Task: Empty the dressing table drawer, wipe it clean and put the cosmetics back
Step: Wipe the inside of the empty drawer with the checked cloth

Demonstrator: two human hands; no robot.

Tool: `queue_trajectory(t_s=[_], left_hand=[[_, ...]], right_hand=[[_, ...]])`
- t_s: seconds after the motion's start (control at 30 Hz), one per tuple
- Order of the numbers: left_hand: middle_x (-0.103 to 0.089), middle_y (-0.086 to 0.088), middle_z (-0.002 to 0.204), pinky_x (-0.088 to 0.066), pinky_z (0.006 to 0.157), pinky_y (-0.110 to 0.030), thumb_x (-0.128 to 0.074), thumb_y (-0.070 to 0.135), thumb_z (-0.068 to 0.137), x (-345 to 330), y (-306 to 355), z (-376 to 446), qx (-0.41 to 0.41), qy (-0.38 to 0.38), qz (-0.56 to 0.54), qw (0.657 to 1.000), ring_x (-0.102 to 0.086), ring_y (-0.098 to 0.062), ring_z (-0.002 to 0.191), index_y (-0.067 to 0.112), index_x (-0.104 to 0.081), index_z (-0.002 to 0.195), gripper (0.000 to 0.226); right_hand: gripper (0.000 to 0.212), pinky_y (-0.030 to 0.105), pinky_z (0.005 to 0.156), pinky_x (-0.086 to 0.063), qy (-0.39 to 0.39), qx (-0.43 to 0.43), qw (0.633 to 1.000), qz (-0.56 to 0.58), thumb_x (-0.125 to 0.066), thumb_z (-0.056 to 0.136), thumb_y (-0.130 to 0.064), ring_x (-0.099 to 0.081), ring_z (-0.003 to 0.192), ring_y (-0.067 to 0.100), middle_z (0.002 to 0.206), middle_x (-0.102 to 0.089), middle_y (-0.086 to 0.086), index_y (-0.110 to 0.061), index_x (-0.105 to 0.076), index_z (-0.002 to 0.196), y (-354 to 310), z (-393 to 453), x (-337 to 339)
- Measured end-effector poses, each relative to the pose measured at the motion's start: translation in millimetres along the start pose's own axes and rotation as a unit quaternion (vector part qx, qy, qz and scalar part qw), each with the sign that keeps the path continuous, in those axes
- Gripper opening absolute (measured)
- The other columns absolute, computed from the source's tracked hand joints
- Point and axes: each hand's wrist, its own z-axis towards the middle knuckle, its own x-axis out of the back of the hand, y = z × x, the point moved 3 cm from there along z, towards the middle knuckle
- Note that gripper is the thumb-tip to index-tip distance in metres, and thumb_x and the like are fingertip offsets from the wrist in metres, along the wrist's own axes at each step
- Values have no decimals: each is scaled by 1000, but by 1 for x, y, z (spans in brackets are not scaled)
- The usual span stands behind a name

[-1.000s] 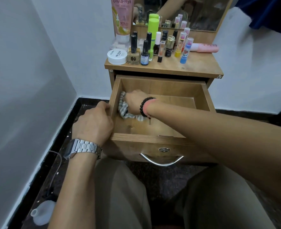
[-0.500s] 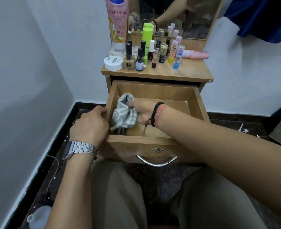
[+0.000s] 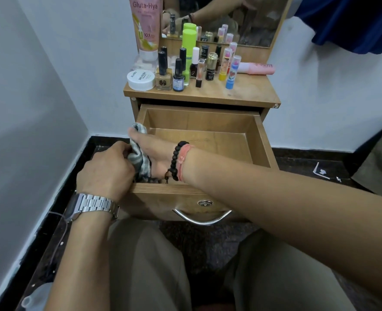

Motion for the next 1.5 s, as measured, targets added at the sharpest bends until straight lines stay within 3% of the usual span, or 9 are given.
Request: queue_trajectory(t_s=[0.23,0.4,0.67,0.8,0.93,1.03,1.1,1.23,1.5], left_hand=[[-61,-17,122,-38,73,-37,-38,19,92,-1,-3,1,-10,5,9,1000,-56,-42,103,33,-51,130,43],[-61,-21,117,-37,71,-36,-41,21,91,0,-1,0,-8,7,5,1000,-57,-43,99,30,-52,127,39],[-61,-21,119,-37,71,-37,-39,23,94,2,1,-2,-13,3,15,1000,-57,-42,101,29,-52,130,39],[-62,-22,117,-36,70,-36,-42,21,93,3,2,-2,-15,7,14,1000,-57,-43,100,26,-54,129,38],[-59,-27,115,-36,68,-38,-40,19,92,2,2,-1,-6,3,14,1000,-55,-46,97,15,-52,118,29],[-60,-25,117,-38,70,-38,-40,21,91,0,0,0,-13,-2,20,1000,-56,-45,98,21,-52,123,34],[-61,-22,118,-39,71,-38,-40,22,92,-1,-2,2,-18,2,18,1000,-57,-43,99,27,-52,128,38],[-64,-19,114,-39,69,-36,-37,30,97,-3,-4,2,-25,17,10,999,-58,-42,97,32,-54,128,36],[-61,-24,113,-35,69,-37,-38,24,93,0,0,0,-8,15,12,1000,-56,-44,95,20,-52,119,29]], right_hand=[[68,43,118,-20,97,128,986,-38,-34,97,-54,-27,142,29,155,-28,12,-16,-21,151,-44,17,3],[57,31,78,-46,20,34,999,0,-37,92,-64,-54,81,20,95,-55,9,-18,-42,125,-6,13,-3],[140,47,110,-34,72,67,995,5,-46,32,-85,-39,137,27,156,-28,5,-21,-15,153,-19,46,-16],[115,44,109,-35,69,46,996,-41,-47,64,-82,-37,138,26,156,-28,7,-19,-10,154,-19,29,-13],[55,24,55,-52,-40,26,998,-50,-43,96,-54,-58,72,19,91,-60,10,-9,-51,127,11,-5,-6],[46,26,65,-51,-84,8,996,-14,-41,94,-61,-55,60,18,82,-55,8,-16,-53,98,5,-13,-4],[70,33,83,-49,-39,20,998,-54,-52,68,-84,-57,72,24,93,-56,14,-18,-53,92,-12,-11,-10],[143,46,118,-21,42,83,993,-73,-47,36,-93,-29,143,26,159,-22,9,-18,-13,154,-20,77,5],[47,36,90,-50,-74,8,994,-80,-41,93,-62,-61,86,19,95,-60,6,-18,-55,100,5,-5,6]])
